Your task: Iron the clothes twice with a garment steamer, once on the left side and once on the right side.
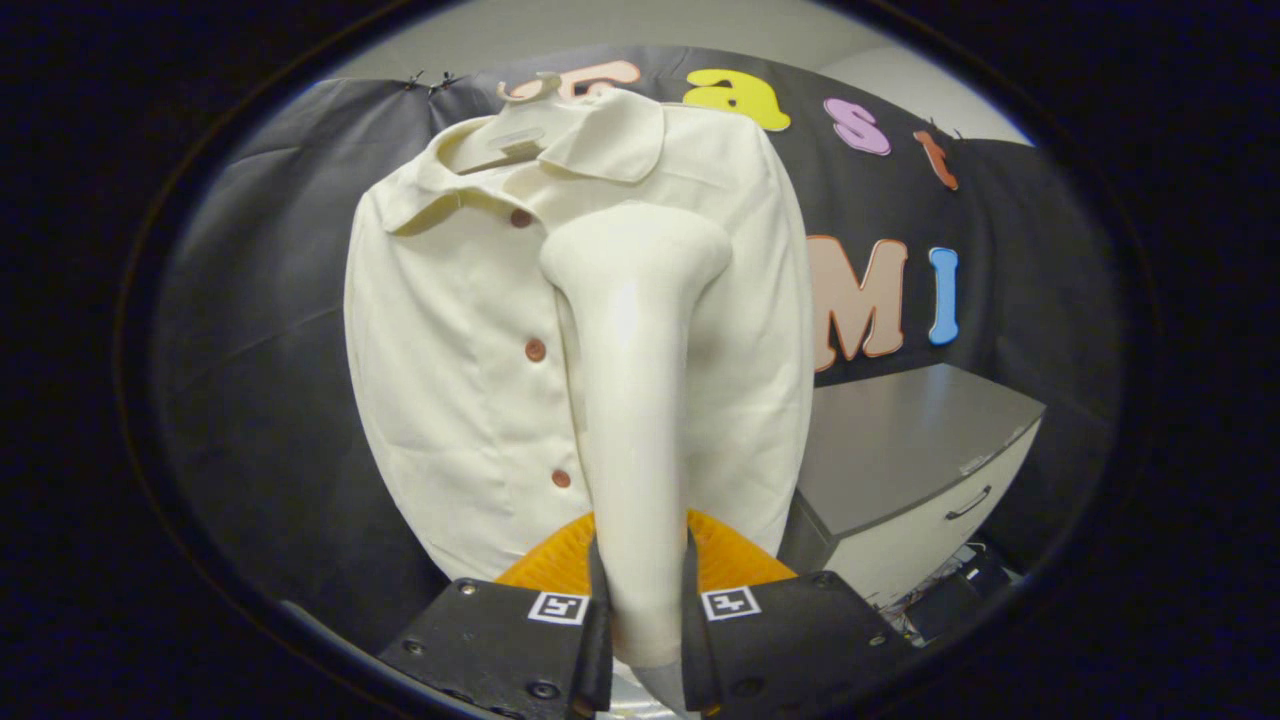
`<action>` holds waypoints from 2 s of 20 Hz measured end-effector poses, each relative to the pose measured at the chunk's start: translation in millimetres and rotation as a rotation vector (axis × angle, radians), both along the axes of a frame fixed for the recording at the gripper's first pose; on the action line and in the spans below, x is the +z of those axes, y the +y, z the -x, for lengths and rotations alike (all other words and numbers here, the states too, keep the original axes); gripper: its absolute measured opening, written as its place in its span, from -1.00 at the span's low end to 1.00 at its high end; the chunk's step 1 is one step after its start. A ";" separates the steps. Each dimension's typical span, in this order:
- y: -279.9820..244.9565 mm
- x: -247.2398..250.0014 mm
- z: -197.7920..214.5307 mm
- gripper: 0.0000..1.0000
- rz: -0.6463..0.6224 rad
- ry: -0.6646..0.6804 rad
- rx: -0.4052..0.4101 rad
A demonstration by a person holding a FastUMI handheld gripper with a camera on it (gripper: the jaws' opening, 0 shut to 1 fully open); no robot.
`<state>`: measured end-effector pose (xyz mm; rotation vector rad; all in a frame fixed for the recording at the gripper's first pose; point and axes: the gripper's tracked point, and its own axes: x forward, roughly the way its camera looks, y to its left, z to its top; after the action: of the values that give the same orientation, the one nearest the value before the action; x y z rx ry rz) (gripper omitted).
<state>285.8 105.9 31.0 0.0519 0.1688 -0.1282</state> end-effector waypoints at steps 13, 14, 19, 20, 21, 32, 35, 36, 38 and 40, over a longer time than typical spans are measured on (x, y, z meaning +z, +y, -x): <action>-2.1 -97.2 -0.9 -0.46 -0.042 0.161 -0.015; -2.3 -106.0 1.4 -0.46 -0.046 0.176 -0.015; -6.9 -149.8 8.8 -0.46 -0.066 0.255 -0.024; -9.5 -158.7 12.2 -0.46 -0.073 0.270 -0.027; -10.1 -166.7 13.9 -0.46 -0.077 0.286 -0.030; -31.6 -225.7 37.2 -0.46 -0.118 0.392 -0.031; -36.0 -241.0 45.6 -0.46 -0.123 0.420 -0.022; -36.2 -246.6 49.5 -0.45 -0.122 0.431 -0.015; -38.0 -257.2 55.1 -0.45 -0.121 0.449 -0.002; -37.5 -262.8 58.9 -0.45 -0.121 0.449 0.014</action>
<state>226.9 68.3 -231.8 0.1426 0.6248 -0.1145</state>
